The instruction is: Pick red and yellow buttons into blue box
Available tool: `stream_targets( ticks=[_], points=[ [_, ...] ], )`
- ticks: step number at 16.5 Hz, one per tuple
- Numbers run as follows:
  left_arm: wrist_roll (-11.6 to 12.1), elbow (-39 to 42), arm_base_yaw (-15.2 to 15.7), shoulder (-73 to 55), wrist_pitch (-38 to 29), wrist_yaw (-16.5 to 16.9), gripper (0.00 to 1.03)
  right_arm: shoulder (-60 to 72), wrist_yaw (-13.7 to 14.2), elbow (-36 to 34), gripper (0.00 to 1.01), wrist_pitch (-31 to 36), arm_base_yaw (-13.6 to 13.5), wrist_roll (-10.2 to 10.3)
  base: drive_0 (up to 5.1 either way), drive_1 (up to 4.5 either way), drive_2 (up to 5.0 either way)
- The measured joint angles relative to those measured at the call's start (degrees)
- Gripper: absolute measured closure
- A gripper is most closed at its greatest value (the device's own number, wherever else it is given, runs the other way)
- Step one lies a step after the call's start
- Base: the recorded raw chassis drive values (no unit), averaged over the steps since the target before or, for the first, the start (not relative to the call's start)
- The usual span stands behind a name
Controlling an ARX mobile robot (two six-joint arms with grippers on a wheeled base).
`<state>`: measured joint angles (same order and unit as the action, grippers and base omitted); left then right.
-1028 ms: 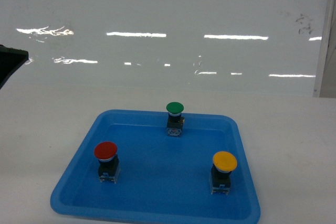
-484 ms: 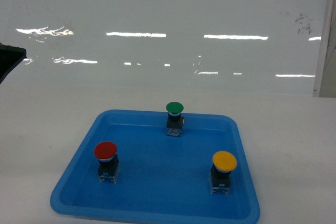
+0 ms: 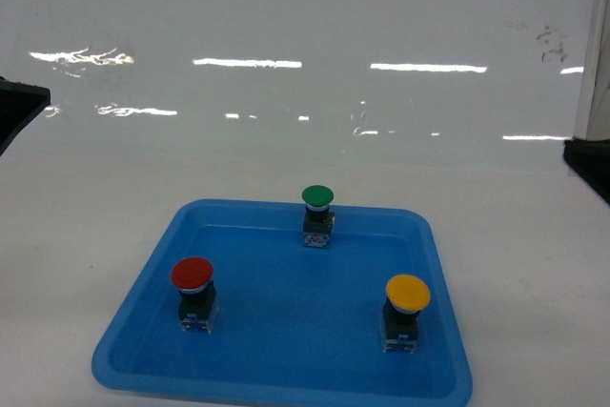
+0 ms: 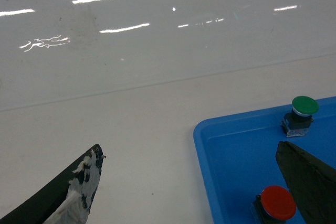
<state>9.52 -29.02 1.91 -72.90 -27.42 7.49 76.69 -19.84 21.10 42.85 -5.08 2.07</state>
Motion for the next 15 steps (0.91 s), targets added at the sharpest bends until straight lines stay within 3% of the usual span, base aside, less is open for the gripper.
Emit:
stream_targets(
  ticks=[1, 3, 4, 5, 6, 7, 15],
  points=[
    [0.0, 0.0, 0.0, 0.0, 0.04, 0.0, 0.05, 1.22, 0.15, -0.42, 0.03, 0.81, -1.18, 0.13, 0.0, 0.0, 0.0],
    [0.0, 0.0, 0.0, 0.0, 0.02, 0.0, 0.05, 9.11, 0.52, -0.44, 0.03, 5.73, -9.03, 2.75, 0.0, 0.0, 0.0],
    [0.0, 0.0, 0.0, 0.0, 0.02, 0.0, 0.05, 14.16, 2.89, 1.44, 0.03, 8.39, -10.8, 2.86, 0.0, 0.0, 0.0],
    [0.0, 0.0, 0.0, 0.0, 0.02, 0.0, 0.05, 18.38, 3.37, 2.67, 0.03, 8.87, -13.03, 2.82, 0.0, 0.0, 0.0],
    [0.0, 0.0, 0.0, 0.0, 0.0, -0.02, 0.05, 19.3, 8.98, 4.35, 0.03, 3.1, -14.82, 0.85, 0.0, 0.0, 0.0],
    [0.0, 0.0, 0.0, 0.0, 0.11, 0.0, 0.05, 18.51, 10.86, 4.35, 0.03, 2.29, -14.75, 0.55, 0.0, 0.0, 0.0],
    [0.0, 0.0, 0.0, 0.0, 0.04, -0.02, 0.05, 18.12, 11.06, 4.35, 0.03, 2.29, -14.75, 0.35, 0.0, 0.0, 0.0]
  ],
)
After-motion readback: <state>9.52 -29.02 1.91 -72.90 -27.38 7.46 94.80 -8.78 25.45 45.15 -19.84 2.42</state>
